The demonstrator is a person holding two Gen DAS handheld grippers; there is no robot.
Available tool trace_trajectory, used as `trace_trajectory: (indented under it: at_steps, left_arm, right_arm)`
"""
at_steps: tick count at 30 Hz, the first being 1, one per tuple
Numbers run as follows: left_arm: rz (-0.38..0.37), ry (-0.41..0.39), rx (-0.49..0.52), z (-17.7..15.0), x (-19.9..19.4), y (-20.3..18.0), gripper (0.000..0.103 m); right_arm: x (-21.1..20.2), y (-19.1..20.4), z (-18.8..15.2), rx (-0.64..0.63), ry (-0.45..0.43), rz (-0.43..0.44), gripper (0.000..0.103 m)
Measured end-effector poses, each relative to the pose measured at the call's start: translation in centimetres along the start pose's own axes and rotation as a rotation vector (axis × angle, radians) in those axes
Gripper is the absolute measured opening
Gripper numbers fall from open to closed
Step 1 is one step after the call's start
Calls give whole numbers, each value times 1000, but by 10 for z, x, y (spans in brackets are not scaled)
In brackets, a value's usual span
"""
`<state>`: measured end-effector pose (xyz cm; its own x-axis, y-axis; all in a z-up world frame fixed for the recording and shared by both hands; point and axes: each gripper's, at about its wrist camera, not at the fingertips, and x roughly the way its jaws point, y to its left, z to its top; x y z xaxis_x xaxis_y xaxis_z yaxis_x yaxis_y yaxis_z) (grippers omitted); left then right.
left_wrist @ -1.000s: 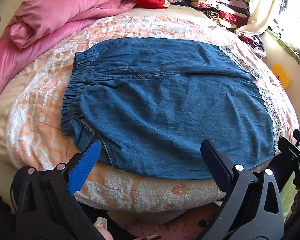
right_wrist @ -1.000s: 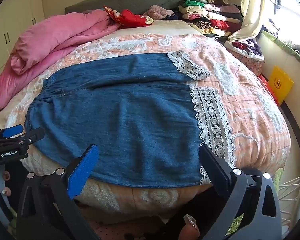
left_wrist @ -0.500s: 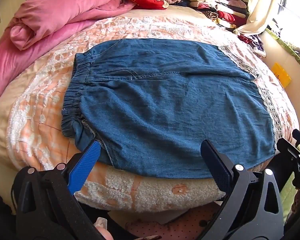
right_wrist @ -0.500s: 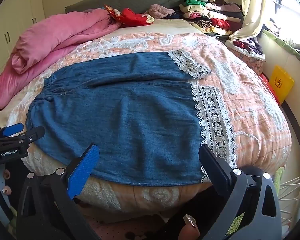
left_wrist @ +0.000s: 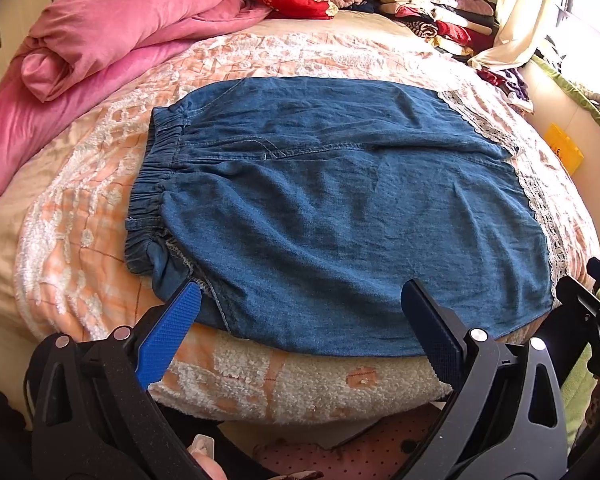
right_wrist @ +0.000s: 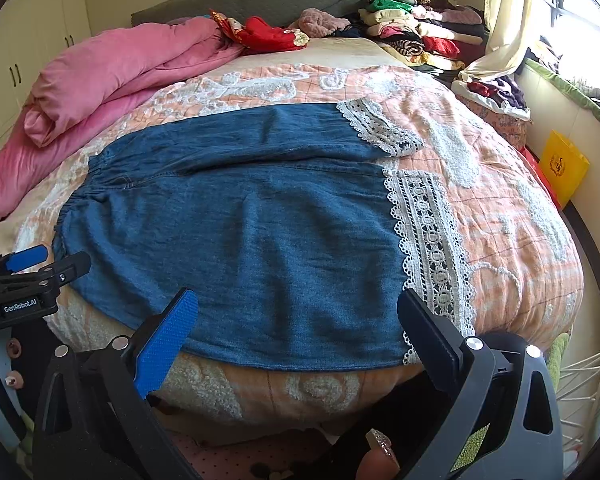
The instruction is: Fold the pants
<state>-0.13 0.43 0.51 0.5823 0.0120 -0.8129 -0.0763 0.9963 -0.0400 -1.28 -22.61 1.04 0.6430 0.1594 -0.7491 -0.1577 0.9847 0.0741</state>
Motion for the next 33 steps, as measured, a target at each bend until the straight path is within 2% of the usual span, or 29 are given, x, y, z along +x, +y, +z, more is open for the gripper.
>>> trace_trajectory:
  at_steps: [33]
  left_arm:
    - [4,-8,0,0,-1,2,94]
  right_arm:
    - [-3,5,3,-11,-11,5,99]
